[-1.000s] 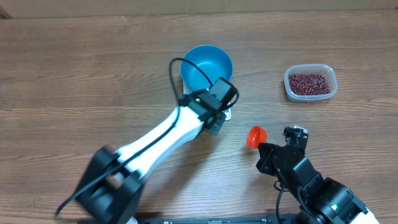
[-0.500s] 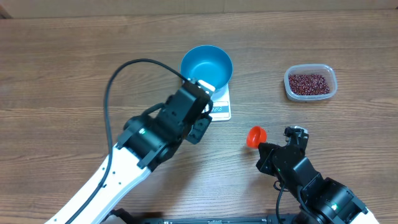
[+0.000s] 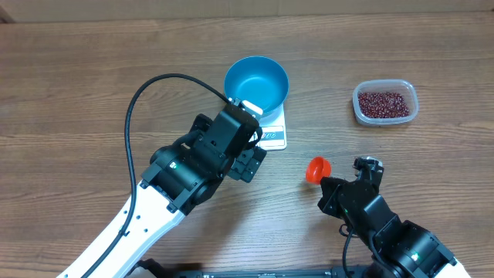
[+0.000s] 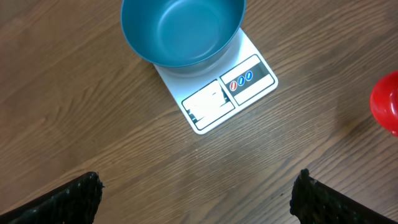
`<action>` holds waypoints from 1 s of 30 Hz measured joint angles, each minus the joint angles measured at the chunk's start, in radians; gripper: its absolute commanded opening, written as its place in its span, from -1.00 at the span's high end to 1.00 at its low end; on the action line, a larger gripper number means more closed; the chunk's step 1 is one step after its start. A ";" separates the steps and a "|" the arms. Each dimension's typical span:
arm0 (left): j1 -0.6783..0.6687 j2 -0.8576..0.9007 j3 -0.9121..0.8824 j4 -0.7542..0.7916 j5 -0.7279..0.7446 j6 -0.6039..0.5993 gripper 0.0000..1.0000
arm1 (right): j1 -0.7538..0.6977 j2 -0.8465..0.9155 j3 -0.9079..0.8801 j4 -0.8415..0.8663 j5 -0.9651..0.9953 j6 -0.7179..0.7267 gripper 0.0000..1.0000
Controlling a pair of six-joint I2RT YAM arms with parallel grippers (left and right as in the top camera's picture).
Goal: Scoop item into bowl and weigh 150g on scale
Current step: 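Pull the left gripper back from the scale to the left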
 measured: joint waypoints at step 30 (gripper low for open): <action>0.373 0.018 0.191 -0.331 0.495 0.623 -0.99 | 0.000 0.000 0.000 -0.003 -0.003 0.002 0.92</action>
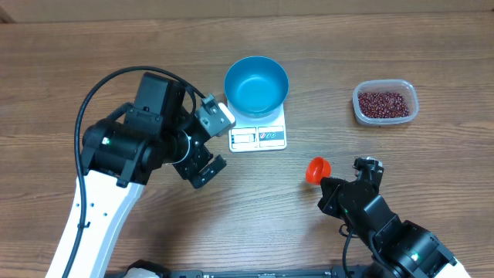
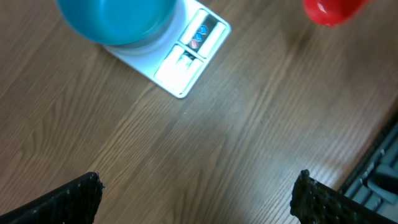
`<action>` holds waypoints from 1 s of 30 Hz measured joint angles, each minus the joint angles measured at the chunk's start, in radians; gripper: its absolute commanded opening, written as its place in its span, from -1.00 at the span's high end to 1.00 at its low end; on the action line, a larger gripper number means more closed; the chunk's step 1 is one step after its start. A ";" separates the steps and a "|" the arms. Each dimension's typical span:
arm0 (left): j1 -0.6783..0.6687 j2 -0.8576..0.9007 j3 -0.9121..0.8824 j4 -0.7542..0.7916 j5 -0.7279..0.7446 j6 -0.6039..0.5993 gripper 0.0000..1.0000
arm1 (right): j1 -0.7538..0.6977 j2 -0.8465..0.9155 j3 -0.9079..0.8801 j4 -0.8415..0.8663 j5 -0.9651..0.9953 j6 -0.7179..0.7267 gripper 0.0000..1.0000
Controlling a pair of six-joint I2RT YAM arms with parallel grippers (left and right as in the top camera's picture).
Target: Scoop item into bowl and weigh 150g on scale
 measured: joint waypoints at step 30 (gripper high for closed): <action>0.254 0.009 0.000 -0.016 0.157 0.091 -0.99 | 0.000 0.000 0.000 0.000 0.010 -0.056 0.92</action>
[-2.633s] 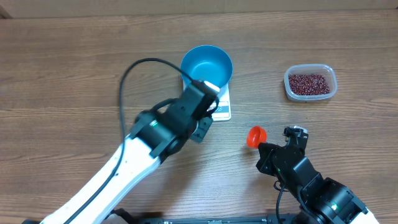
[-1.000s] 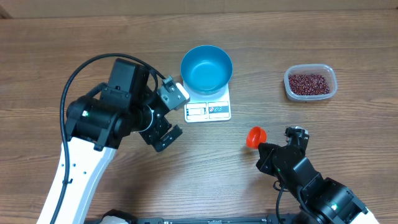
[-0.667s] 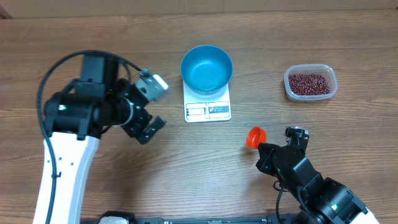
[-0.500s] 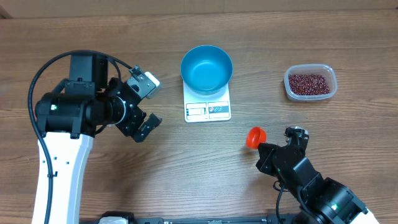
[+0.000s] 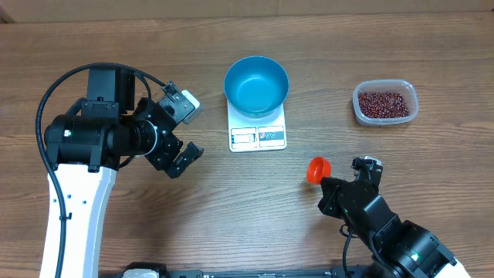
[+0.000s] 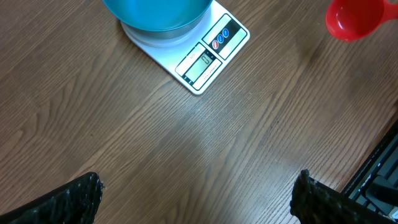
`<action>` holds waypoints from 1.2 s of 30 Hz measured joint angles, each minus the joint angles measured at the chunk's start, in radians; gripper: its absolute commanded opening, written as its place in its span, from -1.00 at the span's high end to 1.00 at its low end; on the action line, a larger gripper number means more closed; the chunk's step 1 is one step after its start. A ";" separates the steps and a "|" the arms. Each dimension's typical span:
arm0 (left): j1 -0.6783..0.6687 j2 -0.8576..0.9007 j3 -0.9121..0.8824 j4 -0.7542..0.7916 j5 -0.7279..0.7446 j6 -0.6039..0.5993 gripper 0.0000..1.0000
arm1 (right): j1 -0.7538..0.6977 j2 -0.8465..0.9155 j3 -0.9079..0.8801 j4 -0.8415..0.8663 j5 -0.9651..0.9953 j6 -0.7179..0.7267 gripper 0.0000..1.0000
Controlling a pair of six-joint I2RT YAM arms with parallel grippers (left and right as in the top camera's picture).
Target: Scoop item into bowl and weigh 150g on scale
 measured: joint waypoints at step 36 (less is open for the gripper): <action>0.000 0.069 0.000 0.070 0.005 0.005 -0.99 | 0.000 0.000 0.000 0.049 0.140 -0.089 0.93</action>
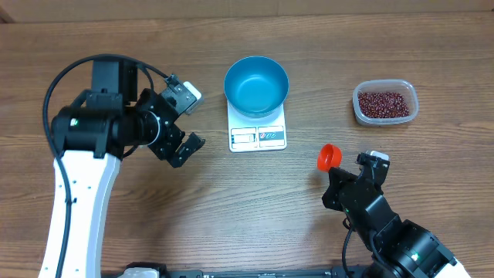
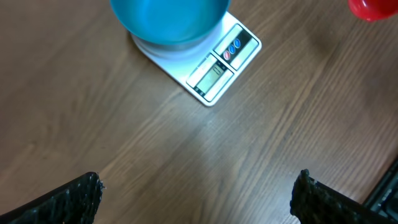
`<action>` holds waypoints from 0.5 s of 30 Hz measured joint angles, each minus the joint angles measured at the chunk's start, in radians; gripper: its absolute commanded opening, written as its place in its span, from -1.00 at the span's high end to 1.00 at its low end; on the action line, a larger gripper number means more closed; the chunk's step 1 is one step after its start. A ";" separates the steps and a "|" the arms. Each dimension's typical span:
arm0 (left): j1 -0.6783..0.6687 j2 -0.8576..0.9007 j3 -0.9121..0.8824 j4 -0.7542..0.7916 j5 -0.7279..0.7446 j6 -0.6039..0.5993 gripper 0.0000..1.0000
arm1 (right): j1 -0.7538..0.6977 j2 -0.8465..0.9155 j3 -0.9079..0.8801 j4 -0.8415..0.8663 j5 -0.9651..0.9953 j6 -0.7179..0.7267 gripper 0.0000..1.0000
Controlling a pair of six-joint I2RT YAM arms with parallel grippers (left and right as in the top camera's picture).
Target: Scoop item into bowl and weigh 150g on scale
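A blue bowl [image 1: 256,83] stands empty on the white scale [image 1: 258,137] at the table's middle back. In the left wrist view the bowl [image 2: 168,18] and the scale [image 2: 217,68] lie ahead of the fingers. My left gripper [image 1: 184,123] hovers left of the scale, open and holding nothing, its fingertips [image 2: 84,194] wide apart. The red scoop [image 1: 329,157] sticks out in front of my right gripper [image 1: 345,179], which holds its handle; the fingers themselves are hidden under the wrist. The scoop's cup [image 2: 373,7] shows at the left wrist view's top right corner.
A clear plastic container of red beans [image 1: 384,103] stands at the back right, beyond the scoop. The left arm's black cable [image 1: 77,69] loops over the table's left side. Bare wood lies between the scale and the right arm.
The right arm has moved forward and to the right, and the red scoop is now closer to the bean container. My left gripper has shifted slightly towards the scale, still open.
At first my left gripper was open right at the scale's front left corner. It then stood further left, and further still a second later, clear of the scale. The right arm kept still with the scoop until its small shift now.
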 measured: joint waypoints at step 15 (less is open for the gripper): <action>0.000 0.060 0.000 -0.068 0.041 0.141 -0.99 | 0.000 0.000 0.000 0.002 0.000 -0.026 0.92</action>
